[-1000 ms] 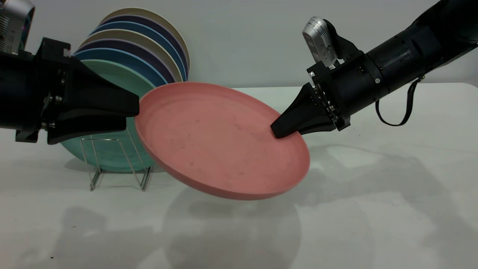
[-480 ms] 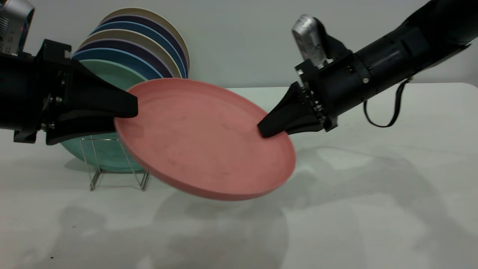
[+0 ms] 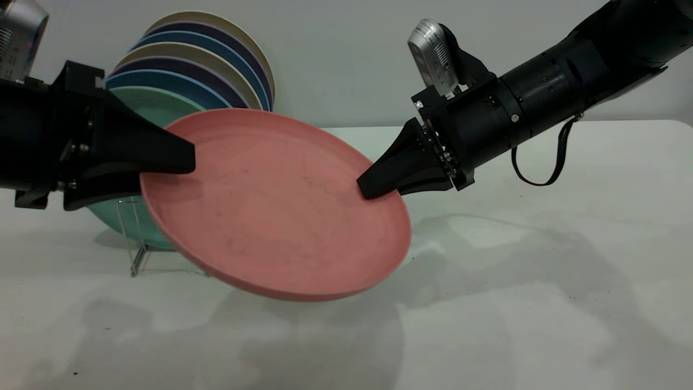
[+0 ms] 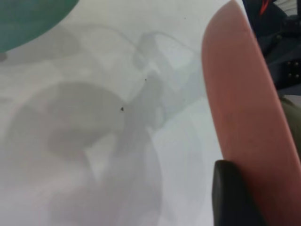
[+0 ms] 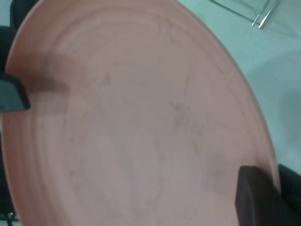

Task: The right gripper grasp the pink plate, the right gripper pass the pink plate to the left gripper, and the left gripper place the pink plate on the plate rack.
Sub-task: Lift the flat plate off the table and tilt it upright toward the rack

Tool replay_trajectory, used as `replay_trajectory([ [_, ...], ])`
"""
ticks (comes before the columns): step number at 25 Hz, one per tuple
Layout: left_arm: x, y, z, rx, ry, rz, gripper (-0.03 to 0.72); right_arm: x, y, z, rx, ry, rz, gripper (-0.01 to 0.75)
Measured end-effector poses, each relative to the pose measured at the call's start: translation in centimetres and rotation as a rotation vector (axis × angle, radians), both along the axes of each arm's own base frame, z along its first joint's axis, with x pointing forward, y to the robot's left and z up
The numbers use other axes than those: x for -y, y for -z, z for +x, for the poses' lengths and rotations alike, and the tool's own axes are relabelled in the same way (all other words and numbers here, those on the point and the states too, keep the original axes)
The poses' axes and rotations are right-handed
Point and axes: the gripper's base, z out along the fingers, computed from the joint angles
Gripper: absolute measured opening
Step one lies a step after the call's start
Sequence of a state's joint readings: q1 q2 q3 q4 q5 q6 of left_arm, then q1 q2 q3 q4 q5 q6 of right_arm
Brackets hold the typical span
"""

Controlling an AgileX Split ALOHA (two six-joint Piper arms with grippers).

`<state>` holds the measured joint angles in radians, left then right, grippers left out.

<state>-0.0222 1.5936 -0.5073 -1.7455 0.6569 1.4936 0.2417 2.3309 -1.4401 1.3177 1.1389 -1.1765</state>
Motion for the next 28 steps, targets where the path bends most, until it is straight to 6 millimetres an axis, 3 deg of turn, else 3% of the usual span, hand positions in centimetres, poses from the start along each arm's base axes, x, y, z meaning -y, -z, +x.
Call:
replay_trajectory([
  [4, -0.3, 0.2, 0.1, -0.008, -0.031, 0.022, 0.159, 0.0, -0.1, -0.1, 0.001, -0.008, 0.007, 0.031],
  [9, -0.6, 0.3, 0.2, -0.010, -0.043, 0.042, 0.148, -0.3, -0.1, -0.2, -0.007, -0.012, 0.017, 0.104],
  [19, -0.7, 0.5, 0.2, 0.002, -0.026, 0.085, 0.082, -0.2, -0.5, 0.1, -0.045, 0.034, 0.055, 0.510],
  [22, -1.2, 0.8, 0.2, -0.005, -0.039, 0.155, 0.052, 1.0, -0.6, 0.5, -0.077, 0.066, 0.065, 0.583],
  [28, -2.5, 1.5, 0.3, -0.014, -0.068, 0.325, 0.027, 5.5, -0.3, 2.2, -0.123, 0.204, 0.037, 0.585],
])
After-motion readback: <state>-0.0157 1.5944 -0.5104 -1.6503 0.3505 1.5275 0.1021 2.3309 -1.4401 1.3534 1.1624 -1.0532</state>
